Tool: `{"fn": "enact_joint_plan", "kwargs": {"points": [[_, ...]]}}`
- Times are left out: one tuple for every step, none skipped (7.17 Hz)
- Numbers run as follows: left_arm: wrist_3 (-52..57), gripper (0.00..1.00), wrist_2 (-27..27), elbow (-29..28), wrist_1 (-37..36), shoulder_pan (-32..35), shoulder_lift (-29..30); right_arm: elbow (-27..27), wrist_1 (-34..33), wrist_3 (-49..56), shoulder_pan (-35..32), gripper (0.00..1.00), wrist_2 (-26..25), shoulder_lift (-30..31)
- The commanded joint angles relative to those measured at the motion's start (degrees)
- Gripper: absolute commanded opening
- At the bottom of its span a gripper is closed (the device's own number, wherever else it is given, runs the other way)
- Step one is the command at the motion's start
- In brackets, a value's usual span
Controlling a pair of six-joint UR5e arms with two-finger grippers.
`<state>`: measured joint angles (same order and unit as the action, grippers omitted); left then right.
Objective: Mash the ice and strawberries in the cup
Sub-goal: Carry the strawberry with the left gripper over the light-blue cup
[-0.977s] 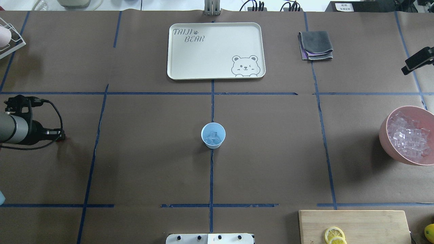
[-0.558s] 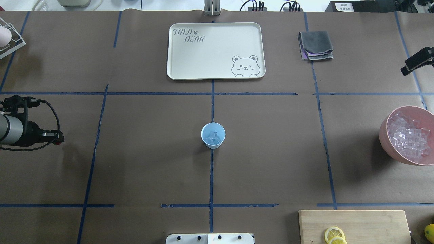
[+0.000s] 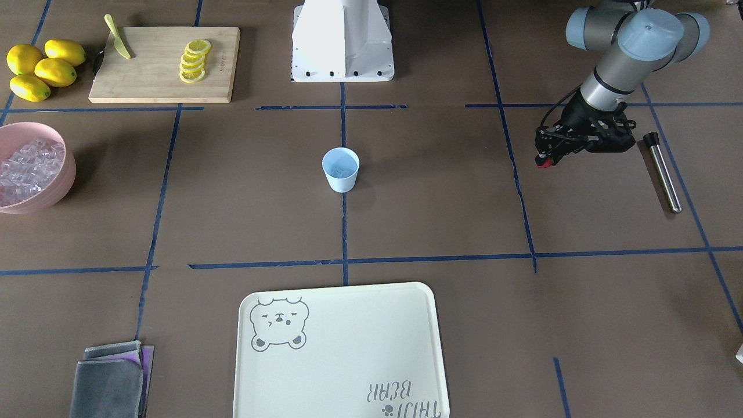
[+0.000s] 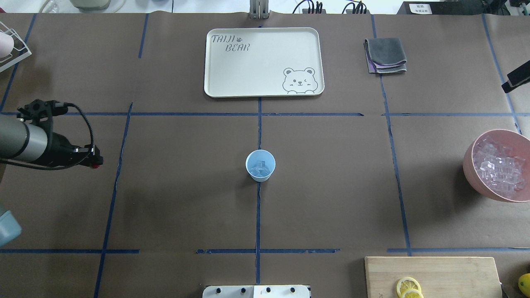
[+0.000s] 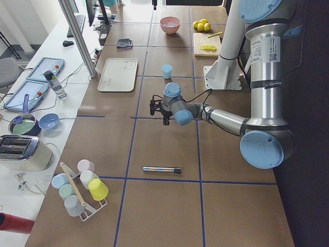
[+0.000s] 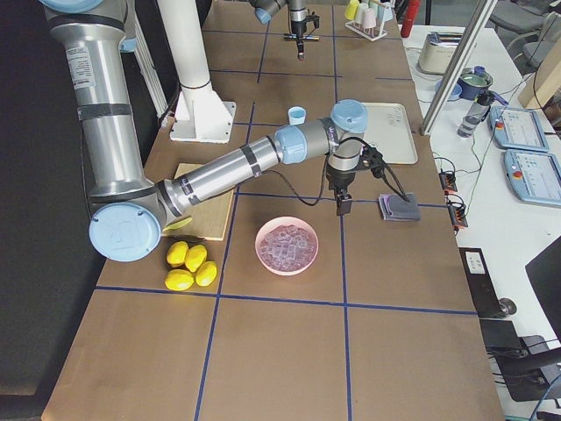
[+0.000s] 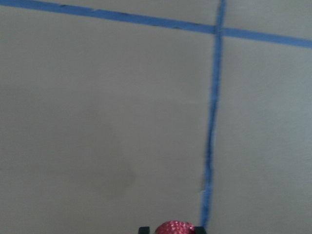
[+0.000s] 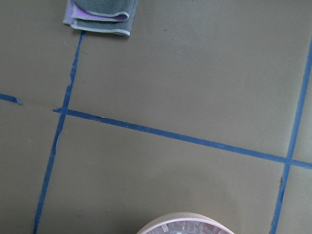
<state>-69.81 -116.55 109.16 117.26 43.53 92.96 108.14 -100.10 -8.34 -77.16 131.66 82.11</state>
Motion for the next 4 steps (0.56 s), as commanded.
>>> {"fn": "enact_joint_plan", "kwargs": {"points": [[-7.5, 0.0, -0.2, -0.4, -16.5, -2.3, 18.4, -1.2, 0.4, 4.7, -4.3, 0.99, 2.6, 4.0], [-11.8, 0.0, 0.1, -1.2, -19.9, -4.5, 24.3, -3.7, 4.4, 8.0, -7.5, 0.99, 4.7, 6.6], [-14.9, 0.0, 0.2, -1.2, -19.5, -5.7, 26.0, -4.6, 8.4, 9.4, -9.4, 0.99, 4.8, 10.9], [-17.3, 0.0, 0.4, -3.4, -19.4, -6.4, 29.3, -7.2, 14.4, 9.2, -11.0, 0.99, 4.9, 12.9]]}}
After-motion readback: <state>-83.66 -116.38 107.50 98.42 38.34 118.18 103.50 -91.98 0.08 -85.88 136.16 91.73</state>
